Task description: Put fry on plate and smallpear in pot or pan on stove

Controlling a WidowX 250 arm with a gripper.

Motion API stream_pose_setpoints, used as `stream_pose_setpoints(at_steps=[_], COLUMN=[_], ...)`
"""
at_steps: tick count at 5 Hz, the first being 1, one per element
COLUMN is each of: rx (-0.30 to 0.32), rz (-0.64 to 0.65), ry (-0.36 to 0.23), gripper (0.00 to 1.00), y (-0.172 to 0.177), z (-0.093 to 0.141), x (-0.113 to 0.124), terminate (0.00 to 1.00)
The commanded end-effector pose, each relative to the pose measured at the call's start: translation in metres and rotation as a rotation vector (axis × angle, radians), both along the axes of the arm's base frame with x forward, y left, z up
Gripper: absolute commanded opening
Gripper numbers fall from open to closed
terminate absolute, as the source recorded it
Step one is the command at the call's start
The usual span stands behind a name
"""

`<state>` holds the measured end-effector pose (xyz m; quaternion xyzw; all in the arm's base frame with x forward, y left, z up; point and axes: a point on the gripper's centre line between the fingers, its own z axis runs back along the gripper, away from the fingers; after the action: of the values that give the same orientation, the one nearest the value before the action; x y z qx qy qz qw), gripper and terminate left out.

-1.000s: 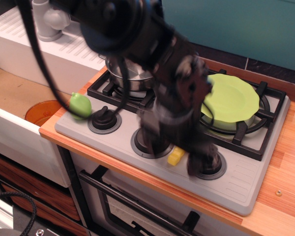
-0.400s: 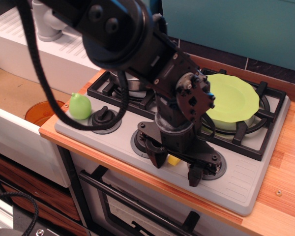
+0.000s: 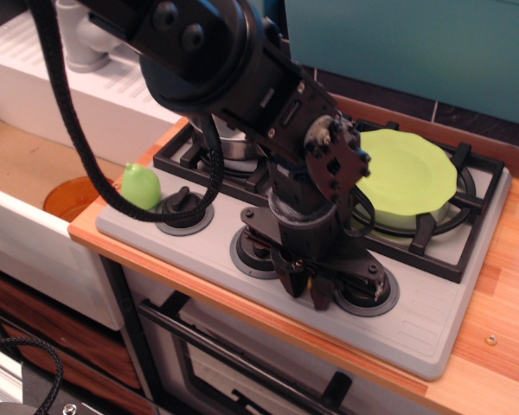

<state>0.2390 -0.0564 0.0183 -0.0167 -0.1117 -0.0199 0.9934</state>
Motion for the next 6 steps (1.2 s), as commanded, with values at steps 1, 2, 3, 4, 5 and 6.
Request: stream_pose_setpoints(at_steps=[1,2,3,4,5,6], rx=[-0.013,0.005,0.027,0.037,0.043,0.042], rz=[-0.030,-0.052,-0.059,-0.056,-0.041,-0.032], ry=[0.005,0.052,0.111,0.166,0.188,0.187], gripper=[0.00,0.00,0.00,0.00,0.00,0.00], y=[0.011,0.021,0.029,0.031,0.025,0.017], z=[0.010,0.034,0.071,0.106,0.122,0.123], x=[0.001,0.000,0.000,0.006,0.023,0.045], terminate=[0.00,0.00,0.00,0.00,0.00,0.00])
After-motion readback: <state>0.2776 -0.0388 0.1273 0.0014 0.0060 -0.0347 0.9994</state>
